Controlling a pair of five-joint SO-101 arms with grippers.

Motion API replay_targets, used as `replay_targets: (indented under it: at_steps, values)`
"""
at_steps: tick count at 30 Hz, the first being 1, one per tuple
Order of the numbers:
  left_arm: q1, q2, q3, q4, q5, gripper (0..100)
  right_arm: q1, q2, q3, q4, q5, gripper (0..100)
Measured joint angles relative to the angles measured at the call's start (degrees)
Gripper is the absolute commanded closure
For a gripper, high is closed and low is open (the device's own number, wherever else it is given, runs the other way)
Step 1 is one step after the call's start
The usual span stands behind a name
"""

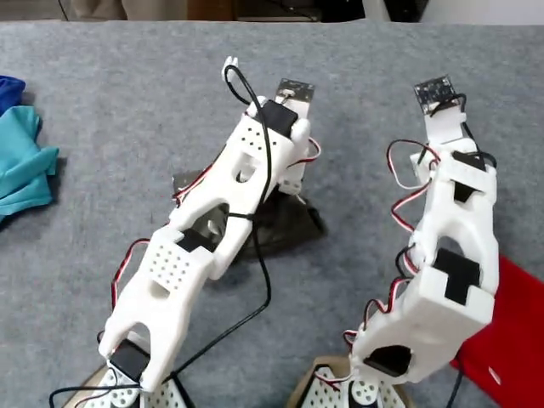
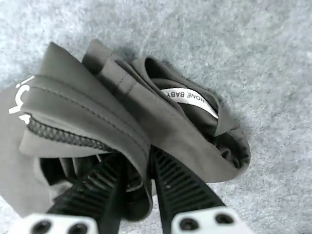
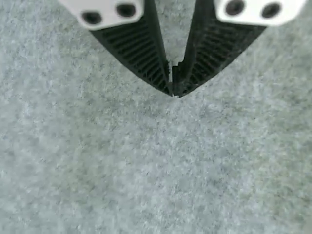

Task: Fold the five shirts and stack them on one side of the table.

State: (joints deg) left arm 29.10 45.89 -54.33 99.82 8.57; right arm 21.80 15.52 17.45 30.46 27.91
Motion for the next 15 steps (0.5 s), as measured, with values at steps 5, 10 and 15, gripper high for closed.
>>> replay_targets:
  at_steps: [5, 10, 15]
  values:
    - [0.0, 0.0, 0.0, 0.0, 0.0, 98, 0.0, 0.35, -0.18, 0.0, 1.05, 99.2]
    - [0.88, 0.0, 0.0, 0.0, 0.09, 98, 0.0, 0.35, -0.18, 0.0, 1.05, 99.2]
    - [3.6, 0.0, 0.0, 0.0, 0.09, 98, 0.0, 0.35, -0.18, 0.0, 1.05, 99.2]
